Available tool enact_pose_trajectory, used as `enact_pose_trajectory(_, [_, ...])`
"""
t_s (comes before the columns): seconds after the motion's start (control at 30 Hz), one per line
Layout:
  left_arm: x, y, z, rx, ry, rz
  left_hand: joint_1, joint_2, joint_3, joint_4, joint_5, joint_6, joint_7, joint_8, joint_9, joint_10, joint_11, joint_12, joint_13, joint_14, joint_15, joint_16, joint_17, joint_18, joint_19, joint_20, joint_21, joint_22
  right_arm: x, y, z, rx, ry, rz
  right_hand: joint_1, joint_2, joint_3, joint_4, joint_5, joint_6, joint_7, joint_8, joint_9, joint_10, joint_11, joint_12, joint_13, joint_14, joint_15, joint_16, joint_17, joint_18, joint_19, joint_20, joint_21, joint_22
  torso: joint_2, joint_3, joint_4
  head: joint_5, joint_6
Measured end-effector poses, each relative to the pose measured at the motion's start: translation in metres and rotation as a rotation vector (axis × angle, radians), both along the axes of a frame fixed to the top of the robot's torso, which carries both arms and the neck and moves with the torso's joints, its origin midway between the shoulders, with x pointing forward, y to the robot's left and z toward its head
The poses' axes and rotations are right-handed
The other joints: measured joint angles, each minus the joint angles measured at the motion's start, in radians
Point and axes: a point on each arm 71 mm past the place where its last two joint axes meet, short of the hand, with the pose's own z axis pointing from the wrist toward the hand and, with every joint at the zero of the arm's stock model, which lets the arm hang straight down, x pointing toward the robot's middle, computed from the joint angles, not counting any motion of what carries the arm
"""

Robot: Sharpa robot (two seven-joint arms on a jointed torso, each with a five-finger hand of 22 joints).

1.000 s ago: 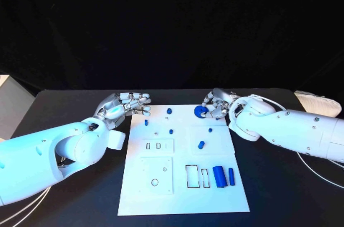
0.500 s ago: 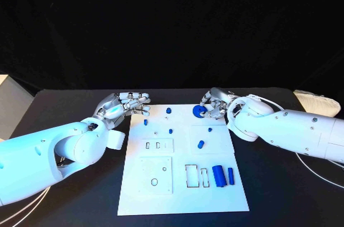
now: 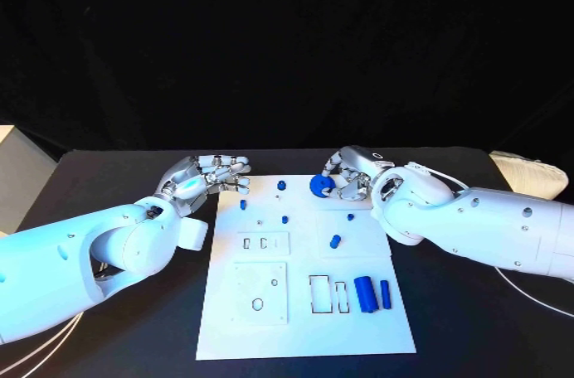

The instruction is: Assemble the parts on the task board

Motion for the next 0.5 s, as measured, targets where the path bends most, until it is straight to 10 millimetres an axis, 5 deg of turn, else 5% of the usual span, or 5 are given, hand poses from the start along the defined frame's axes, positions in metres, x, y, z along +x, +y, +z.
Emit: enact_pose_trajectory(0.5, [0.0,-0.003,0.0,-0.002,0.003,-0.008,0.0,0.0,0.004,-0.004,0.0,0.0,0.0,0.0,0.0,0.0,0.0,0.0,0.0,0.0,0.0,0.0,0.001,0.0,-0.001,-0.001,0.006,0.004,-0.018,0.07,0.006,0.008,-0.073,0.142,-0.004,-0.006,0.003,0.003,0.0,0.004,-0.004,0.0,0.001,0.0,0.0,0.0,0.001,0.0,0.0,0.0,0.0,0.0,0.0,0.0,0.005,0.001,0.002,-0.0016,0.0012,0.002,0.002])
